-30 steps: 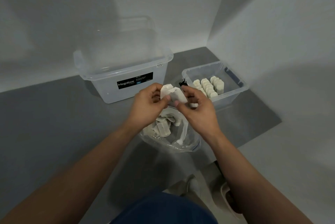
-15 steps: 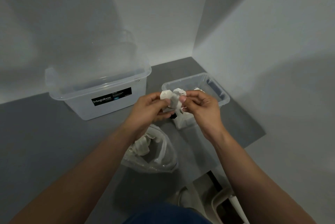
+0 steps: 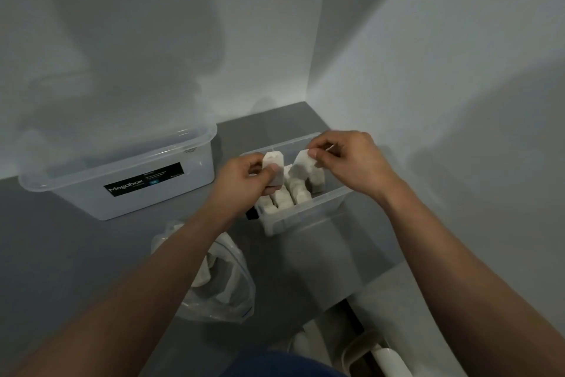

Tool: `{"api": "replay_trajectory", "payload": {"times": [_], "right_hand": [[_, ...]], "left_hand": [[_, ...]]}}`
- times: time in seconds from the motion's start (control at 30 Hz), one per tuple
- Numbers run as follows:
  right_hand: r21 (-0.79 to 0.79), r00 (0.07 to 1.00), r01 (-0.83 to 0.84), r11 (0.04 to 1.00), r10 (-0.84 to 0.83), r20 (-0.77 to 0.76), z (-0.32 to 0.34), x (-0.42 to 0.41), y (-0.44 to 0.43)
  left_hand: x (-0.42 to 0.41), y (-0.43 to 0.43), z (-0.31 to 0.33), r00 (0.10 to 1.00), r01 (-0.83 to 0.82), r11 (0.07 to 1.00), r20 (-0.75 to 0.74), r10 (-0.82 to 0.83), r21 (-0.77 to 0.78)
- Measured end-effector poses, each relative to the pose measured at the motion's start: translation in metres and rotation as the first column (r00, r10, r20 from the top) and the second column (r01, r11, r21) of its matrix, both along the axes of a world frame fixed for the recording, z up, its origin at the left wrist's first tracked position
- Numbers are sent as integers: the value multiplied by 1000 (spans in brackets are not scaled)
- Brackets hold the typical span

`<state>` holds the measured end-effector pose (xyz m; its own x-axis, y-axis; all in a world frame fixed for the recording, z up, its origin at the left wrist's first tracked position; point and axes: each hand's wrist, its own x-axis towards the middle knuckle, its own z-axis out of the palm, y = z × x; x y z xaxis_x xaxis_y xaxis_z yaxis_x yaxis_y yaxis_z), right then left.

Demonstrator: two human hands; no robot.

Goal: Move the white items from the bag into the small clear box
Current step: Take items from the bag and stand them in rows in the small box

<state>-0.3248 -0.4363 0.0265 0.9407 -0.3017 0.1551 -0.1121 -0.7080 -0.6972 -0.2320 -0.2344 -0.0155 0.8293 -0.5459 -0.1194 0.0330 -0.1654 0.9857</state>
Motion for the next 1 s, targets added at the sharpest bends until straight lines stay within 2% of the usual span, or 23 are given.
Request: {"api": "replay_trajectory", "payload": {"times": [0.1, 0.23, 0.3, 0.37, 0.47, 0.57, 0.83, 0.9, 0.93, 0.97, 1.0], "right_hand": [[-220, 998, -10, 975, -4, -62, -4, 15, -35], [-475, 942, -212, 854, 48, -333, -26, 39, -63], [-552, 876, -367, 749, 77, -477, -41, 50, -66], [-635, 822, -491, 597, 77, -564, -57, 60, -67], [-748, 817, -535, 393, 14, -577, -79, 71, -68], [-790, 825, -539, 292, -9, -566, -90, 75, -69], [-776, 816, -549, 309, -4, -579, -94, 80, -67], [-789, 840, -511, 341, 5, -542, -86, 79, -67], [-788, 869, -466, 402, 38, -494, -81, 77, -69], [-741, 899, -410, 531, 99, -426, -72, 75, -70], [-627, 923, -360, 691, 168, -345, -60, 72, -70]], "left_hand": [[3, -7, -4, 999, -50, 999, -3, 50, 13], [7, -13, -13, 993, -111, 992, 51, 107, 66], [7, -16, -16, 989, -137, 987, 66, 131, 85], [7, -19, -18, 986, -146, 983, 103, 135, 109], [7, -22, -22, 981, -146, 981, 151, 125, 132], [6, -25, -25, 982, -154, 980, 126, 138, 128], [8, -22, -36, 984, -126, 973, 146, 98, 191], [10, -24, -38, 985, -107, 971, 159, 73, 213], [10, -25, -37, 985, -100, 971, 162, 65, 218], [11, -27, -37, 983, -98, 968, 177, 58, 230], [12, -29, -37, 978, -96, 965, 203, 45, 245]]}}
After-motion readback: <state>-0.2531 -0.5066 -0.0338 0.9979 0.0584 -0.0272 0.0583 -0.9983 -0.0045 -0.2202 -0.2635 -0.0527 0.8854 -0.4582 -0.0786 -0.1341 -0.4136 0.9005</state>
